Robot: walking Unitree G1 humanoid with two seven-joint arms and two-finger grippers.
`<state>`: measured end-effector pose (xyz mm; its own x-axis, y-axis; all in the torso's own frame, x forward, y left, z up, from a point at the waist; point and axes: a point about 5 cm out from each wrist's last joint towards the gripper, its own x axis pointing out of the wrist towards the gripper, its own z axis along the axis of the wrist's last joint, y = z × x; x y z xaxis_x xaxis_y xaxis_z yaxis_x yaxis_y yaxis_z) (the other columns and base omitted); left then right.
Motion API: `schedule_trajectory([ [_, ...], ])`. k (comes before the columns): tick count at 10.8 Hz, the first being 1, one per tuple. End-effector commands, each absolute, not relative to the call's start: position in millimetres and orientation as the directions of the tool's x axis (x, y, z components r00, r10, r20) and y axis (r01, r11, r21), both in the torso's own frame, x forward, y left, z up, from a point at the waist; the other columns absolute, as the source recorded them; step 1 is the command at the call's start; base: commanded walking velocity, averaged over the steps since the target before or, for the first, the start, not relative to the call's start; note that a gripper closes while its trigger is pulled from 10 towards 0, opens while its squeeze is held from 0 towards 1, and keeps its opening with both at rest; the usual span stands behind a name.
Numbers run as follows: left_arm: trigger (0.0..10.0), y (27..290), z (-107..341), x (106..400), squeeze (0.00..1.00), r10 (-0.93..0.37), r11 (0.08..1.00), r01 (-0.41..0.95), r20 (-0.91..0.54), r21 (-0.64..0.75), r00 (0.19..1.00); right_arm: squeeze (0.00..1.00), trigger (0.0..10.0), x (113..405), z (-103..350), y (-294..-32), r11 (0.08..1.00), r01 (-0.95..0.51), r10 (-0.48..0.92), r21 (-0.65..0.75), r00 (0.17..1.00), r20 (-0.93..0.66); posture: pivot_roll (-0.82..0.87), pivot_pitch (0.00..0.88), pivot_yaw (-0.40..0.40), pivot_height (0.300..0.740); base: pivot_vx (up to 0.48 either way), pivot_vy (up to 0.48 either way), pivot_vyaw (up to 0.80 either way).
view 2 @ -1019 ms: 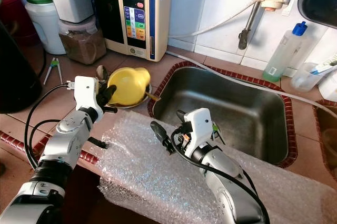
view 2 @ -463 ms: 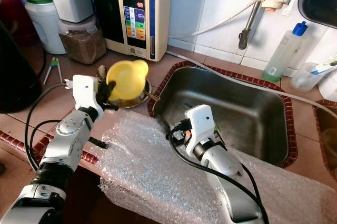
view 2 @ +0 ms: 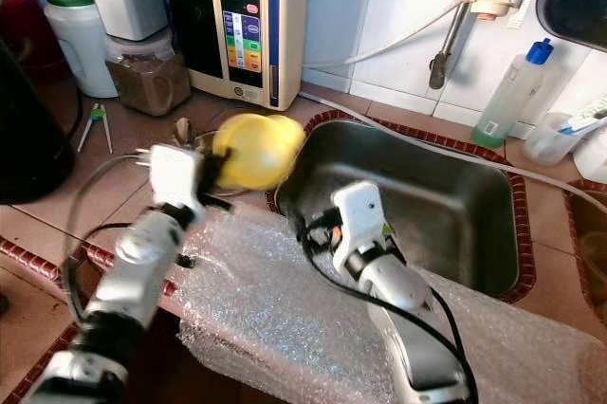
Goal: Kitchen organization
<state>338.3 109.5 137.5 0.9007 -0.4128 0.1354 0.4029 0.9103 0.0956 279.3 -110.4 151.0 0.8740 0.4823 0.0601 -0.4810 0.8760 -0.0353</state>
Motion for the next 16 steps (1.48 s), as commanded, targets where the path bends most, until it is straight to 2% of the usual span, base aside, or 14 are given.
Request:
schedule_trajectory([
  [1,0.0,103,144,336,0.0,-0.446,0.895,0.433,0.168,0.106,0.879,0.0,10.0,283,155,-116,0.894,-0.446,0.448,-0.041,0.891,0.078,0.03,0.0,-0.032,0.74,0.0,0.0,0.0],
  [5,0.0,86,149,325,0.0,-0.534,0.845,0.501,0.226,0.187,0.815,0.0,10.0,297,159,-118,0.926,-0.377,0.376,-0.012,0.92,0.106,0.03,0.0,-0.031,0.74,0.0,0.0,0.0],
  [6,0.0,78,157,320,0.0,-0.582,0.813,0.546,0.267,0.202,0.768,0.0,10.0,307,160,-114,0.933,-0.356,0.349,0.044,0.93,0.116,0.03,0.0,-0.032,0.74,0.0,0.0,0.0],
  [8,0.0,73,157,317,0.0,-0.599,0.801,0.561,0.269,0.21,0.754,0.0,10.0,318,164,-102,0.927,-0.373,0.366,0.04,0.923,0.123,0.03,0.0,-0.032,0.74,0.0,0.0,0.0],
  [9,0.0,72,157,317,0.0,-0.601,0.799,0.563,0.269,0.21,0.752,0.0,0.7,322,166,-99,0.926,-0.375,0.367,0.043,0.921,0.128,0.03,0.0,-0.036,0.74,0.0,0.0,0.0],
  [10,0.0,72,157,315,0.0,-0.605,0.796,0.568,0.27,0.209,0.749,0.0,0.0,325,167,-96,0.923,-0.382,0.374,0.045,0.918,0.13,0.04,0.0,-0.04,0.74,0.0,0.0,0.0],
  [16,0.0,74,156,316,0.0,-0.592,0.806,0.555,0.266,0.207,0.761,0.0,0.0,335,169,-96,0.932,-0.36,0.351,0.041,0.925,0.146,0.03,0.0,-0.041,0.74,0.0,0.0,0.0],
])
